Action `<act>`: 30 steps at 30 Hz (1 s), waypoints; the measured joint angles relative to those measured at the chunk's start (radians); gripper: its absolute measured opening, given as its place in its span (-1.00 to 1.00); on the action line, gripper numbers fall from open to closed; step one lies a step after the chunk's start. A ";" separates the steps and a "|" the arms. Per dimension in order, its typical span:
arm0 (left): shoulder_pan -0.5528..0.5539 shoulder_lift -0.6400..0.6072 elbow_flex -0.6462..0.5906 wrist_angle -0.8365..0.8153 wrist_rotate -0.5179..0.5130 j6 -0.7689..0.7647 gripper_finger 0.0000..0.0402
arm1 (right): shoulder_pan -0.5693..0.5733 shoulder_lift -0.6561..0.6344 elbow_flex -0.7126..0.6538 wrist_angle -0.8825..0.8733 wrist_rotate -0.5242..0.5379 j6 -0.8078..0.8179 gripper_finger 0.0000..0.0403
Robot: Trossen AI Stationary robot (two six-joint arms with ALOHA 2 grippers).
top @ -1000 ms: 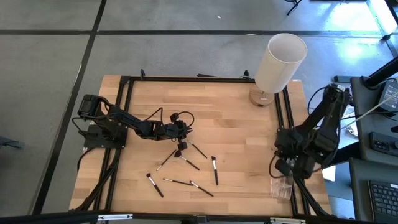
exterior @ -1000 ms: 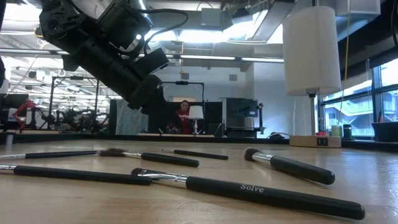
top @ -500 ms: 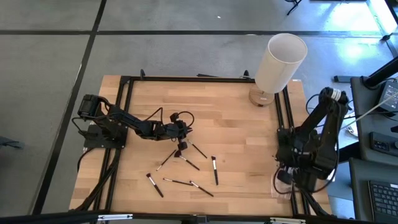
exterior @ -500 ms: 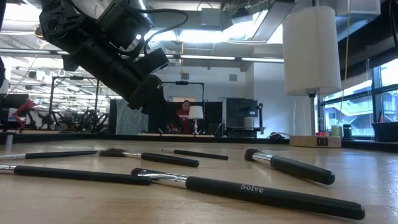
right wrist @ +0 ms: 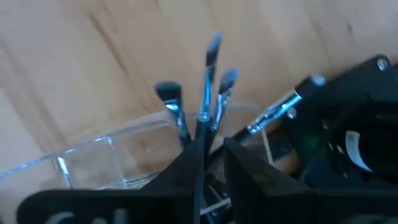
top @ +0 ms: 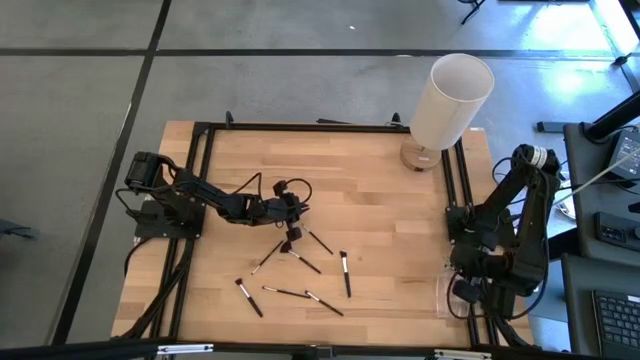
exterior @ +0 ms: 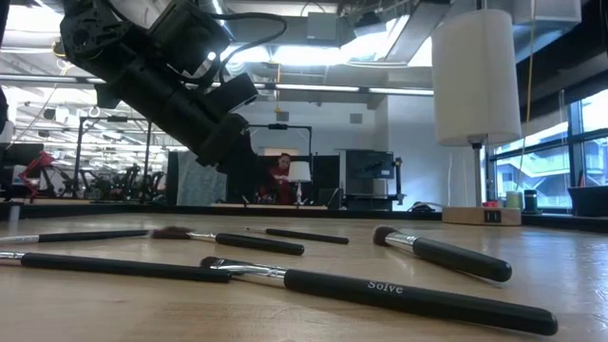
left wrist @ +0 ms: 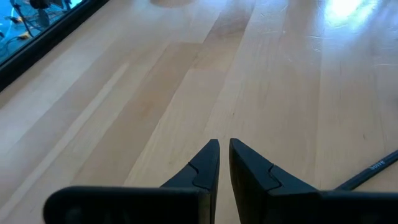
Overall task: Put items in baskets/containers
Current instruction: Adjust the transparent organizer
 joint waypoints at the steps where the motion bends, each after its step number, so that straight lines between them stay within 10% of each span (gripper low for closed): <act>1: 0.000 0.000 0.000 0.000 -0.008 0.000 -0.84 | 0.000 0.000 0.000 -0.007 -0.009 0.008 -0.67; 30: 0.001 0.000 0.000 0.024 -0.014 0.018 -0.84 | -0.048 0.088 0.000 0.078 -0.162 -0.062 -0.62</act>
